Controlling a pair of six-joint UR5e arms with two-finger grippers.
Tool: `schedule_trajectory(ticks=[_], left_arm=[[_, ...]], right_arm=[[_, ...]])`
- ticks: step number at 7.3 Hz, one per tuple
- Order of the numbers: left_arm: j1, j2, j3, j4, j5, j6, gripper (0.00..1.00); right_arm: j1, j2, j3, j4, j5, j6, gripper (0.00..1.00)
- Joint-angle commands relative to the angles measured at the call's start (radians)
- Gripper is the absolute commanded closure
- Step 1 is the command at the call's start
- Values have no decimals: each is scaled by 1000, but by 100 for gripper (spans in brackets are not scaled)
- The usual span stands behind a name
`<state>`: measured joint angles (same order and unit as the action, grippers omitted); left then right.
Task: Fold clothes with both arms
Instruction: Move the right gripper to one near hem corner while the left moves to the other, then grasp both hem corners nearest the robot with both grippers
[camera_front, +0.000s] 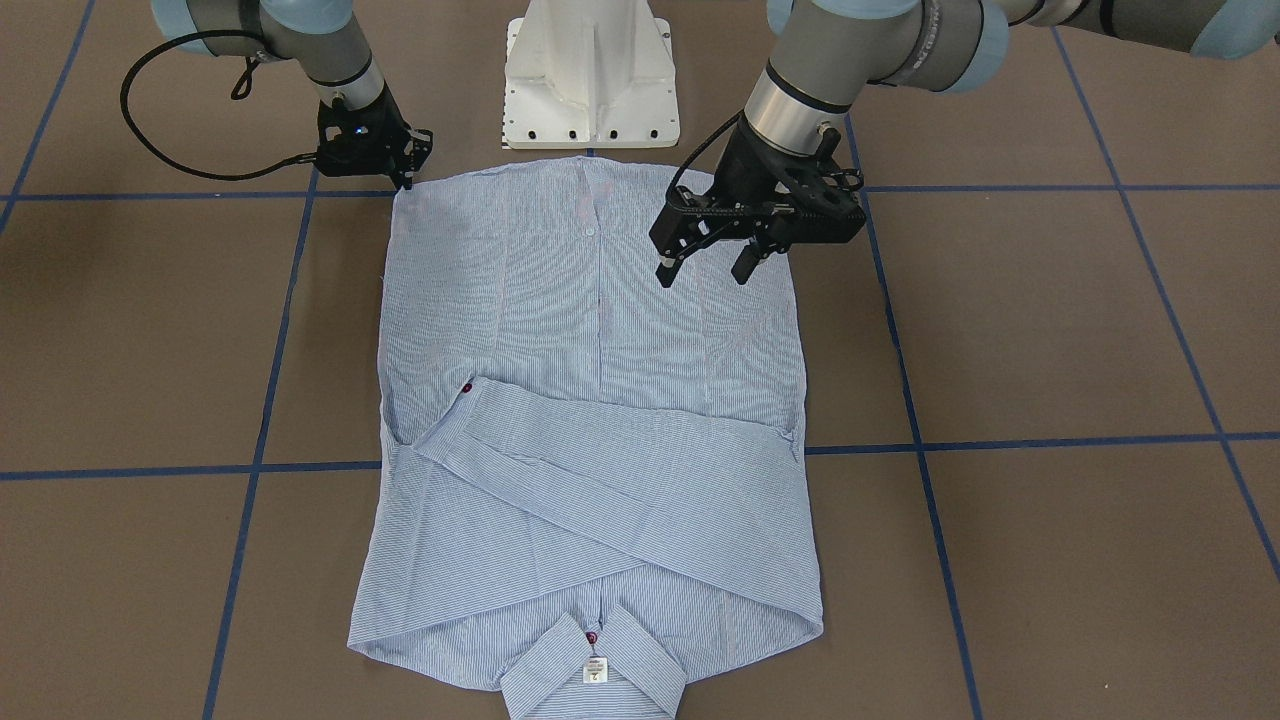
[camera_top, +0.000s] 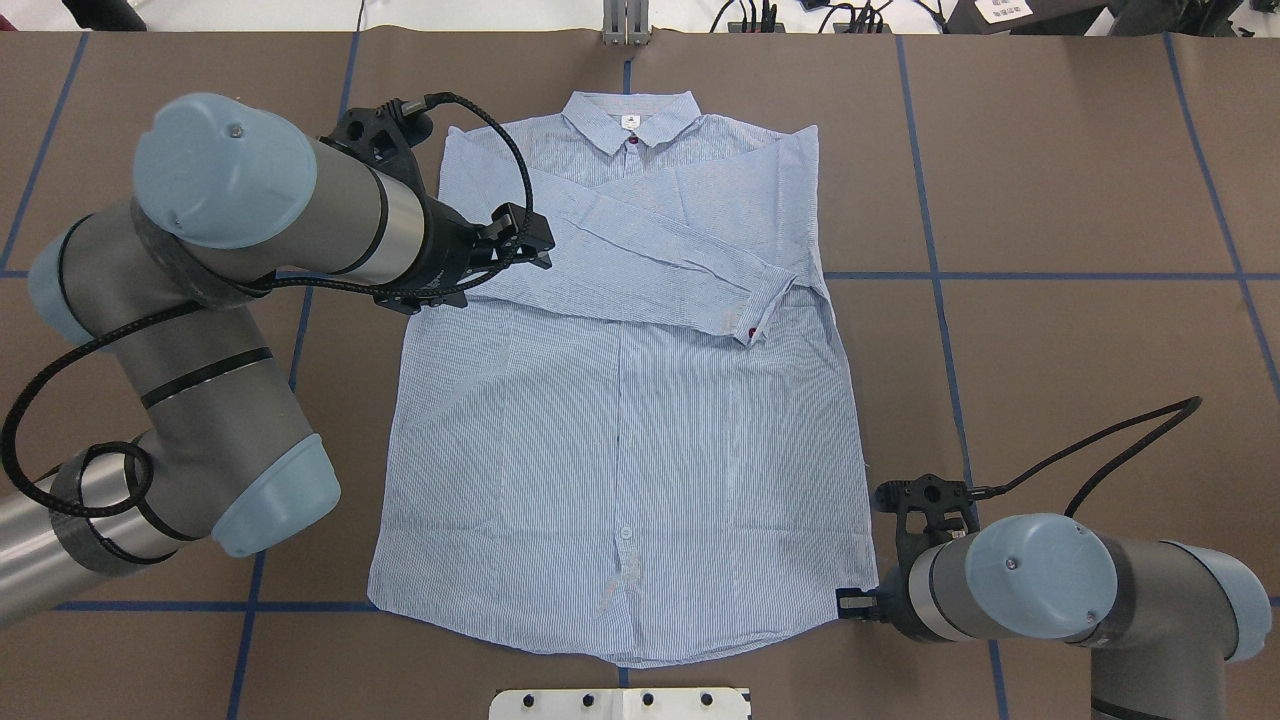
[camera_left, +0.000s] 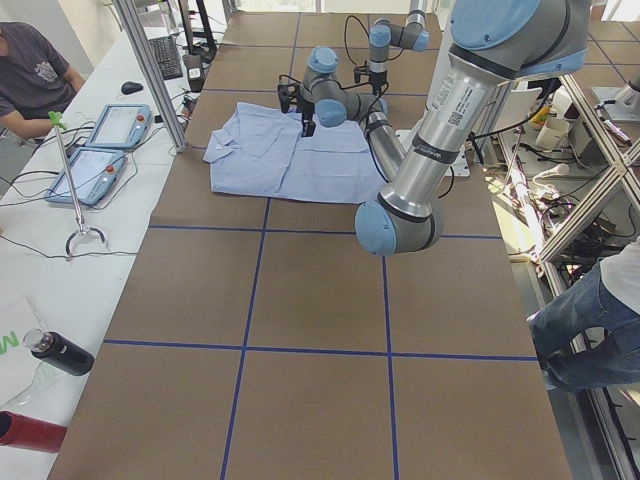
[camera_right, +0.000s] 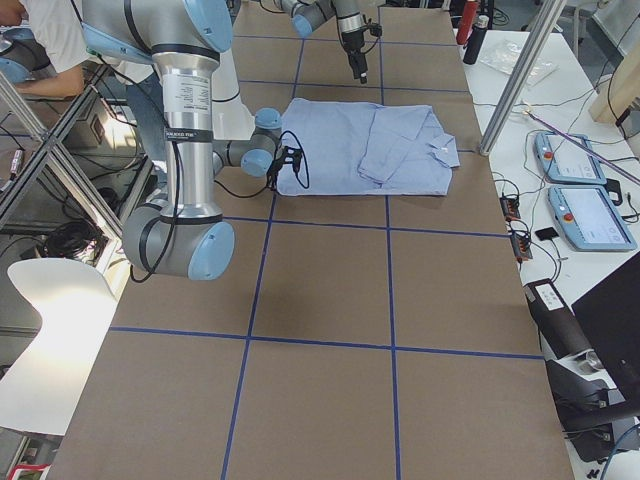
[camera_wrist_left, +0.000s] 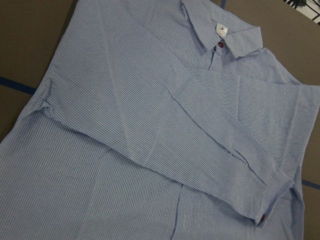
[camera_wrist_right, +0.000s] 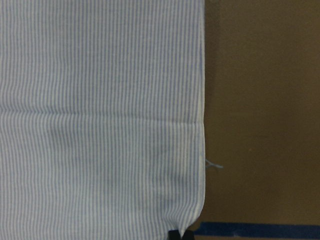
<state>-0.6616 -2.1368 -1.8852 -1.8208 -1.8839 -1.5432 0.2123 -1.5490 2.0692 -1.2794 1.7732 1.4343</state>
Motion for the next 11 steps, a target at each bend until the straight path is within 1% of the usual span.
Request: schedule_trajectory(ticks=[1,2,3,4,5,6,7,8,9,10,11], left_arm=[[-1,0,0,0,0,0,0],[-1,2,0,0,0,0,0],[-1,12,0,2,-1,0,0],[0,49,-5,0,-1,0,0],[10,104,-11,-2,-1,0,0],[17,173,-52,-6,-1,-2,0],[61,293,-152,-8,-1,-17,0],[117,396,-228,-11,2,-58,0],[204,447,-233,-12,79,-119,1],[279,466,-221,-12,126,-168,3],[339,468,-197,-12,150,-208,6]], right_arm=[[10,3,0,0,0,0,100],[27,6,24,0,5,2,100],[65,6,46,2,56,2,100],[97,9,63,2,107,3,100],[107,30,66,2,114,11,100],[111,36,66,2,111,14,100],[113,43,68,2,104,15,100],[113,50,68,2,101,15,100],[116,50,74,2,100,15,100],[127,49,75,2,110,15,100],[133,50,75,2,114,15,100]])
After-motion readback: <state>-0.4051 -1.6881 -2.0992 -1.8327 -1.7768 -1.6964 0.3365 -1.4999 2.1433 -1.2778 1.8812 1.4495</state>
